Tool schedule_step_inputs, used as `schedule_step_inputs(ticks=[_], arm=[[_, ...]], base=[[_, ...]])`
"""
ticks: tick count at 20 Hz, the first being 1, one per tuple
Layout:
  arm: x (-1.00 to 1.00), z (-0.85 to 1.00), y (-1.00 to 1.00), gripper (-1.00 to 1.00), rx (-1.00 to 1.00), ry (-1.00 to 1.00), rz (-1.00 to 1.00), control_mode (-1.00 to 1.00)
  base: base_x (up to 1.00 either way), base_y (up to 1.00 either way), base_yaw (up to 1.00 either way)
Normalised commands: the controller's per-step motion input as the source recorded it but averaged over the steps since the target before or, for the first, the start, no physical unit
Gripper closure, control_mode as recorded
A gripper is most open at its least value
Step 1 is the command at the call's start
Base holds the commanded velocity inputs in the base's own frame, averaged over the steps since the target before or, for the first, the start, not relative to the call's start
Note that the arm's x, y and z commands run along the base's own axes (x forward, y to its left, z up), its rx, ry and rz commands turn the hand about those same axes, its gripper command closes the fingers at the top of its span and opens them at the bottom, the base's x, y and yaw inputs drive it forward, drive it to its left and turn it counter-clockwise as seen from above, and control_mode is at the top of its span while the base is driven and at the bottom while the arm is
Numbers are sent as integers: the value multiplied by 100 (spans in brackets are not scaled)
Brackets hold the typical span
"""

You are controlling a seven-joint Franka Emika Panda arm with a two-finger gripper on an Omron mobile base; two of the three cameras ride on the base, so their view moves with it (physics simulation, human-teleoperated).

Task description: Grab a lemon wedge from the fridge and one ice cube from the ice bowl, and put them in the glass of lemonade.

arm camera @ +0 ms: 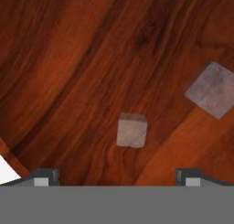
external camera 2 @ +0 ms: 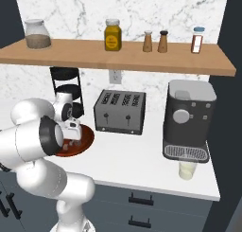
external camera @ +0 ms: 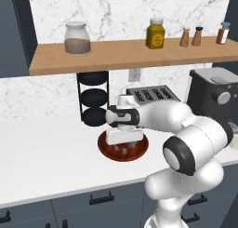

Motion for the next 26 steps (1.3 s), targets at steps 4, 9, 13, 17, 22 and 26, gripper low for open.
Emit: schedule_step_inputs(ticks=[4,9,13,17,22,26], arm=[[6,-15,0,-100,-1,0,0,-100],[2,-13,0,-100,-1,0,0,-100],[1,-5,0,-100,0,0,0,-100],[1,-1,0,-100,0,0,0,-100],[8,-6,0,-100,0,-12,0,-100],[1,-8,-5,-100,0,-16,0,-100]], base=[[0,0,0],[0,0,0],[0,0,0],[0,0,0],[0,0,0],[0,0,0]])
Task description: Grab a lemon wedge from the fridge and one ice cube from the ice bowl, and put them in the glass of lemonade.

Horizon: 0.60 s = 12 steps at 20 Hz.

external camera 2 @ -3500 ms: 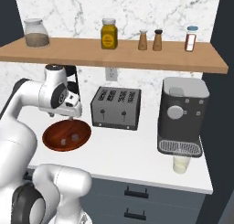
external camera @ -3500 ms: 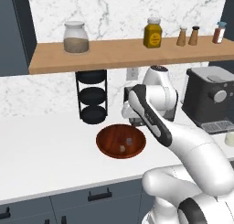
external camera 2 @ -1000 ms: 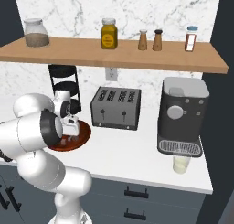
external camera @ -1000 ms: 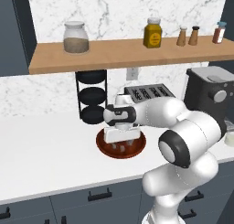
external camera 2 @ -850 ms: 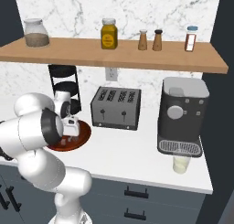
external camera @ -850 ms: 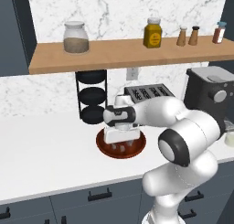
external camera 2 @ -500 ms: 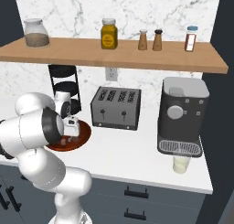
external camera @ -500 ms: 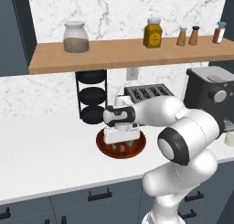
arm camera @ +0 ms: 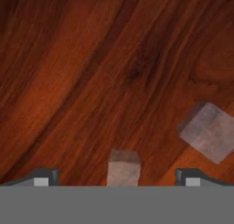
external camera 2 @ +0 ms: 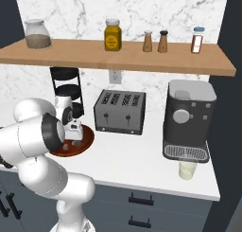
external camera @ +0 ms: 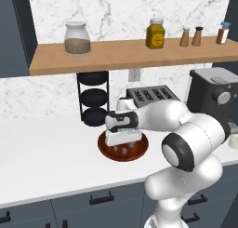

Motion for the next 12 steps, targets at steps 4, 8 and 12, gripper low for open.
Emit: schedule_step_inputs(ticks=[4,8,12], arm=[[0,-19,-2,-100,0,-1,0,-100],[0,-20,0,-100,0,0,0,-100],[0,-31,0,-100,0,0,0,-100]], base=[[0,0,0],[0,0,0],[0,0,0]])
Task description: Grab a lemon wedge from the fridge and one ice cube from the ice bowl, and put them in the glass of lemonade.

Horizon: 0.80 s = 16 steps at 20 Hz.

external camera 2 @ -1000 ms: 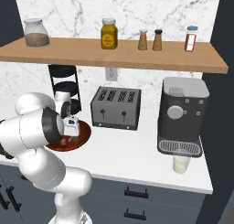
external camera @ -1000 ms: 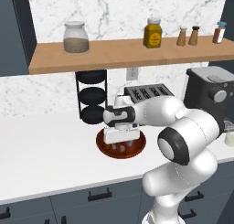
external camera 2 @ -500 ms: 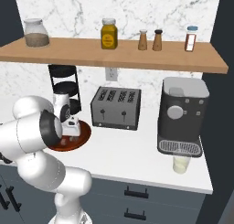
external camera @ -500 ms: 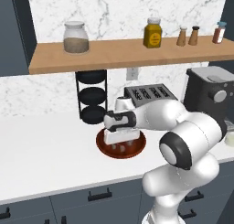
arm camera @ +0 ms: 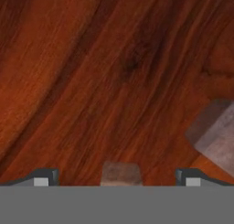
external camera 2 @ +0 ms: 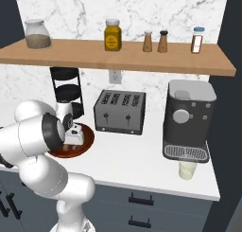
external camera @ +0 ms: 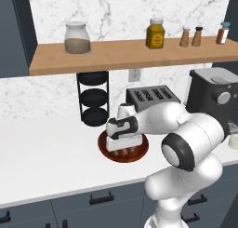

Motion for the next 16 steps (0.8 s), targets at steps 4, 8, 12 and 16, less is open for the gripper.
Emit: schedule_step_inputs(ticks=[4,8,12,16], arm=[[0,-16,0,-100,0,0,0,-100],[-6,-1,0,-100,0,-2,0,-100],[-19,0,0,-100,0,-7,0,-100],[-4,0,0,-100,0,-3,0,-100]], base=[[0,0,0],[0,0,0],[0,0,0],[0,0,0]])
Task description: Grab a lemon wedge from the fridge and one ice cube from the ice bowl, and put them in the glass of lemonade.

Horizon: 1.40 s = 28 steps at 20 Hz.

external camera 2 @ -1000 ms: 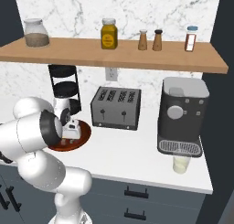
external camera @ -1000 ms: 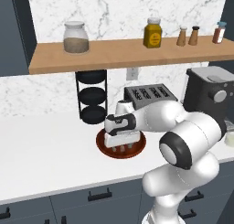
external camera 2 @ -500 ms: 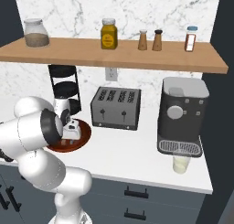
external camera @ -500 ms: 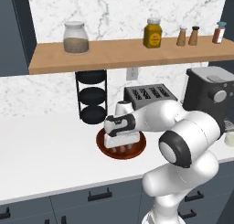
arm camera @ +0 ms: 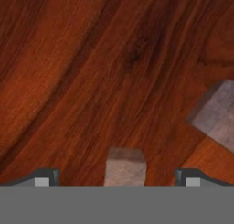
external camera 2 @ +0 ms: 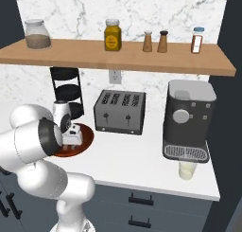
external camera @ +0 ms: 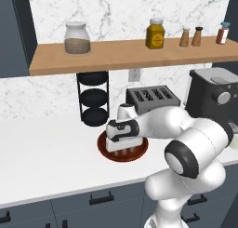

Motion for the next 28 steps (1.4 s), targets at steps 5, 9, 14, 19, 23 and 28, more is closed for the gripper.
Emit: schedule_step_inputs(ticks=[5,9,14,19,23,28], arm=[[0,-3,0,-100,0,0,0,-100],[0,-13,0,-100,0,0,0,-100],[1,-10,0,-100,0,0,0,-100],[0,-2,0,-100,0,0,0,-100],[0,0,0,-100,0,0,0,-100],[0,0,0,100,0,0,0,-100]], base=[[0,0,0],[0,0,0],[0,0,0],[0,0,0],[0,0,0],[0,0,0]])
